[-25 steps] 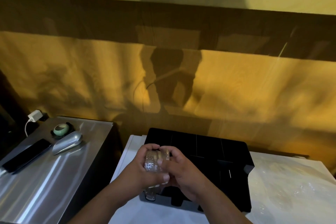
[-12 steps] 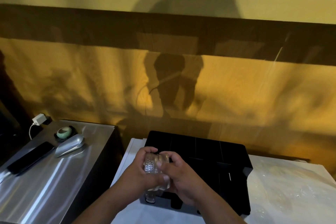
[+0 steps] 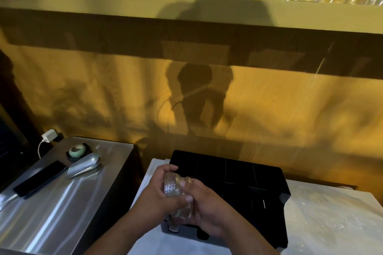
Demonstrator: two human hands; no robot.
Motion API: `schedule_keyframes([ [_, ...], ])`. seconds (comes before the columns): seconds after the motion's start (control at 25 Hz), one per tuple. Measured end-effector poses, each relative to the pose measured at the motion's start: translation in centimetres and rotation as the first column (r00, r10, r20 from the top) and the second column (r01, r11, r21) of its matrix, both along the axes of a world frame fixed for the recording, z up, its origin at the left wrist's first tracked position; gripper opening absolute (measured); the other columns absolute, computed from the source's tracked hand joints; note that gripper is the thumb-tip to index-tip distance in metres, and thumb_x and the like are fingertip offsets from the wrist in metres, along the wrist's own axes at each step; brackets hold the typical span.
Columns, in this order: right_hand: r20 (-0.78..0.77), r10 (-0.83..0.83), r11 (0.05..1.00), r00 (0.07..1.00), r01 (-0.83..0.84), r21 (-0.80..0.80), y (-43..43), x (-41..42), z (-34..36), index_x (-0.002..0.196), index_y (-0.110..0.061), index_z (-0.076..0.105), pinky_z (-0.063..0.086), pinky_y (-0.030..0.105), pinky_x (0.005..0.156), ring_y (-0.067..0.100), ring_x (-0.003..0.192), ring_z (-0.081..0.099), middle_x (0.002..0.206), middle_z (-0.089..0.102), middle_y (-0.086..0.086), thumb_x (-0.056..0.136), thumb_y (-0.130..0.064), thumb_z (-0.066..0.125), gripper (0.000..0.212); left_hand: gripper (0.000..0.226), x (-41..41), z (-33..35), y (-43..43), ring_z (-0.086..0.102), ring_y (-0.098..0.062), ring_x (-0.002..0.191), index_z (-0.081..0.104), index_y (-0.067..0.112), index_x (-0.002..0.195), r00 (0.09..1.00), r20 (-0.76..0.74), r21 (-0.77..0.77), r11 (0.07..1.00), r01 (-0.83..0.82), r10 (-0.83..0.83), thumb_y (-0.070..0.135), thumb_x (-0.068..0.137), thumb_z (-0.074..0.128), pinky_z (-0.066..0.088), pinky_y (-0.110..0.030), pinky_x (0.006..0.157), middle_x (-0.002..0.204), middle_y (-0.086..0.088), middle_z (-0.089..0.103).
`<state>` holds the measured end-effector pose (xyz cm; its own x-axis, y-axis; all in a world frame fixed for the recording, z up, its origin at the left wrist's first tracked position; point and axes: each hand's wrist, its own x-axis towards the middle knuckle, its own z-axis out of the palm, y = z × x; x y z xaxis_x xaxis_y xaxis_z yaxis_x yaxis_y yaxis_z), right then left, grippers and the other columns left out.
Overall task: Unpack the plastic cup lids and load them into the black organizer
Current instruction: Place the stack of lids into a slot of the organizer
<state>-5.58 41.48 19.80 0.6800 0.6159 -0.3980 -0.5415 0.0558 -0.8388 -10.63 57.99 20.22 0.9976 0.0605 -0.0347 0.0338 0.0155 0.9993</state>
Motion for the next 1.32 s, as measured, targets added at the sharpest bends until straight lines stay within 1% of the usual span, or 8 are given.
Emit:
schedule_keyframes([
  [0.28,-0.002,-0.052,0.997,0.999,0.052,0.062,1.1,0.0,0.3,0.137,-0.018,0.058,0.04,0.07,0.108,0.046,0.125,0.064,0.131,0.071,0.018,0.093,-0.041,0.073,0.052,0.084,0.3,-0.2,0.9,0.079,-0.023,0.095,0.058,0.048,0.124,1.0,-0.02,-0.032,0.999,-0.013,0.012,0.04,0.054,0.104,0.064,-0.032,0.069,0.108,0.004,0.078],
  [0.48,-0.006,-0.026,0.999,1.0,0.026,0.032,1.8,0.0,0.7,0.137,-0.017,0.06,0.058,0.046,0.085,0.038,0.114,0.071,0.131,0.072,0.015,0.087,-0.052,0.07,0.062,0.077,0.4,-0.4,1.8,0.079,-0.026,0.095,0.058,0.048,0.125,1.0,-0.028,-0.03,1.0,-0.002,0.001,0.035,0.062,0.1,0.064,-0.034,0.069,0.106,0.0,0.078],
  [0.8,0.037,-0.019,1.0,0.999,0.018,0.018,3.3,0.6,-1.3,0.138,-0.018,0.059,0.054,0.05,0.091,0.046,0.125,0.064,0.133,0.069,0.02,0.092,-0.047,0.073,0.056,0.066,0.0,-1.2,3.7,0.079,-0.017,0.085,0.059,0.052,0.116,0.999,-0.04,-0.021,0.999,-0.027,0.026,0.035,0.064,0.095,0.061,-0.026,0.065,0.097,0.009,0.078],
  [0.92,0.046,-0.062,0.997,0.997,0.06,0.038,3.5,1.1,-1.5,0.132,-0.018,0.062,0.058,0.045,0.08,0.036,0.105,0.073,0.12,0.075,0.016,0.088,-0.045,0.078,0.054,0.071,0.2,-1.8,4.7,0.079,-0.017,0.083,0.058,0.052,0.12,0.996,-0.06,0.002,0.998,-0.063,0.063,0.039,0.062,0.097,0.066,-0.037,0.07,0.094,0.012,0.076],
  [1.0,0.104,-0.126,0.99,0.987,0.131,-0.043,3.3,1.9,-1.4,0.128,-0.018,0.061,0.059,0.04,0.074,0.028,0.095,0.073,0.111,0.074,0.012,0.075,-0.05,0.083,0.066,0.072,0.4,-2.3,5.5,0.076,-0.019,0.081,0.06,0.05,0.12,0.991,-0.071,0.015,0.994,-0.112,0.113,0.039,0.059,0.096,0.068,-0.047,0.074,0.096,0.009,0.072],
  [1.08,0.262,-0.123,0.951,0.957,0.189,-0.245,2.9,2.7,-1.7,0.129,-0.023,0.056,0.062,0.041,0.082,0.023,0.1,0.071,0.118,0.069,0.007,0.063,-0.059,0.083,0.079,0.073,0.6,-2.7,6.3,0.073,-0.023,0.083,0.061,0.048,0.121,0.984,-0.086,0.006,0.988,-0.155,0.155,0.036,0.059,0.096,0.068,-0.053,0.074,0.108,-0.002,0.066],
  [1.2,0.535,0.167,0.796,0.828,0.208,-0.569,2.4,3.4,-3.2,0.133,-0.036,0.045,0.059,0.037,0.092,0.012,0.105,0.066,0.123,0.063,-0.006,0.06,-0.069,0.078,0.086,0.073,0.9,-3.3,7.3,0.072,-0.027,0.087,0.063,0.044,0.122,0.979,-0.117,-0.052,0.983,-0.174,0.167,0.033,0.058,0.097,0.068,-0.053,0.071,0.117,-0.01,0.062],
  [1.32,0.599,0.574,0.575,0.558,0.246,-0.78,3.1,3.5,-5.7,0.148,-0.038,0.028,0.051,0.034,0.097,0.019,0.12,0.056,0.136,0.05,-0.006,0.058,-0.075,0.069,0.106,0.072,1.1,-3.7,7.9,0.069,-0.034,0.099,0.066,0.042,0.12,0.974,-0.158,-0.114,0.976,-0.184,0.165,0.03,0.057,0.098,0.067,-0.051,0.07,0.122,-0.012,0.06],
])
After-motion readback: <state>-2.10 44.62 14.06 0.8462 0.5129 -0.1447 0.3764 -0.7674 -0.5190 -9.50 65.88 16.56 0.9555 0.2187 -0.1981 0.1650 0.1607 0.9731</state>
